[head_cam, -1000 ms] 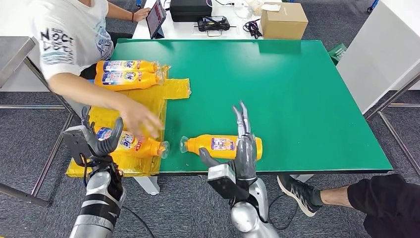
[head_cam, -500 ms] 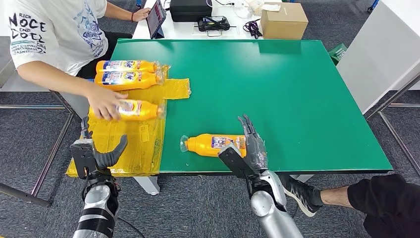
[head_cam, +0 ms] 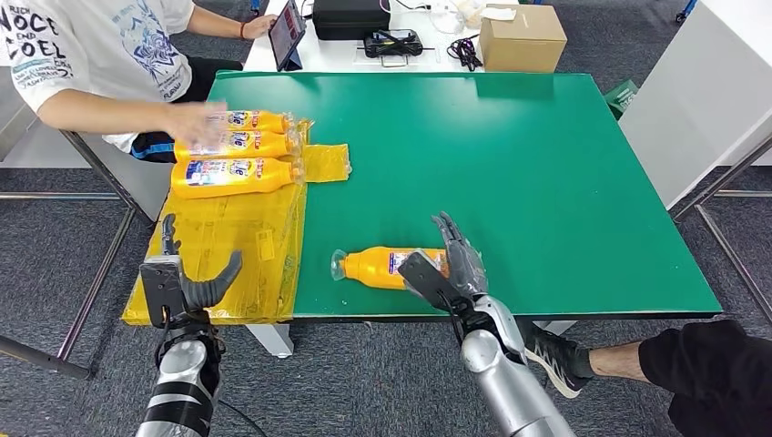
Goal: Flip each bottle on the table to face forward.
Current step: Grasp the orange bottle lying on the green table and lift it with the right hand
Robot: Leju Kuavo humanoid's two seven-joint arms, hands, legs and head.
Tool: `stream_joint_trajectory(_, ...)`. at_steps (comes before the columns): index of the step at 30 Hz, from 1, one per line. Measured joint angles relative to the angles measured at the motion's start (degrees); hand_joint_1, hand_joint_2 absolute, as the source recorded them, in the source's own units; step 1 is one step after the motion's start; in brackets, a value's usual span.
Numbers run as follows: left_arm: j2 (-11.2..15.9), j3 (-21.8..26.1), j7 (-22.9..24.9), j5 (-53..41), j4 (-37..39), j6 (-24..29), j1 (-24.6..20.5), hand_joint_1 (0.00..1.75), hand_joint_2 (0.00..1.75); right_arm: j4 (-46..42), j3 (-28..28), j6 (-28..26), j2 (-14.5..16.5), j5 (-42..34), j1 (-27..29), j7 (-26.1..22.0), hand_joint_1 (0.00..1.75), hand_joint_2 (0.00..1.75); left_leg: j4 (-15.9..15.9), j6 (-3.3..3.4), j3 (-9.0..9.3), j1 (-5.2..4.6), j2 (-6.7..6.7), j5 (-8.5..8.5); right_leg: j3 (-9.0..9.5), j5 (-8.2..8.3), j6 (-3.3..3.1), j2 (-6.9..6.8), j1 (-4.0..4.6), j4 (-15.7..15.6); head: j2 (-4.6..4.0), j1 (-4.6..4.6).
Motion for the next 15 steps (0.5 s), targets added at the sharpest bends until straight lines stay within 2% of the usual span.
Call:
stream_joint_trajectory(8, 0.00, -0.02, 0.32, -0.26, 1.87, -0.51, -1.00, 0.00, 1.75, 8.07, 1.74, 6.33, -1.49, 0.75, -6.48, 3.58, 0.00, 1.75, 0.01, 0.01, 0.00, 0.00, 0.00, 0.02, 0.01, 0.02, 0.02, 0.00, 0.00, 0.01, 0.00, -0.01)
stream_joint_trajectory(15, 0.00, -0.03, 0.64, -0.25, 3.74, -1.06, -1.93, 0.00, 1.75, 13.61, 5.21, 9.24, -2.97, 1.58, -11.28, 4.77, 0.00, 1.75, 0.02, 0.02, 0.00, 0.00, 0.00, 0.02, 0.00, 0.02, 0.02, 0.00, 0.00, 0.01, 0.00, -0.01)
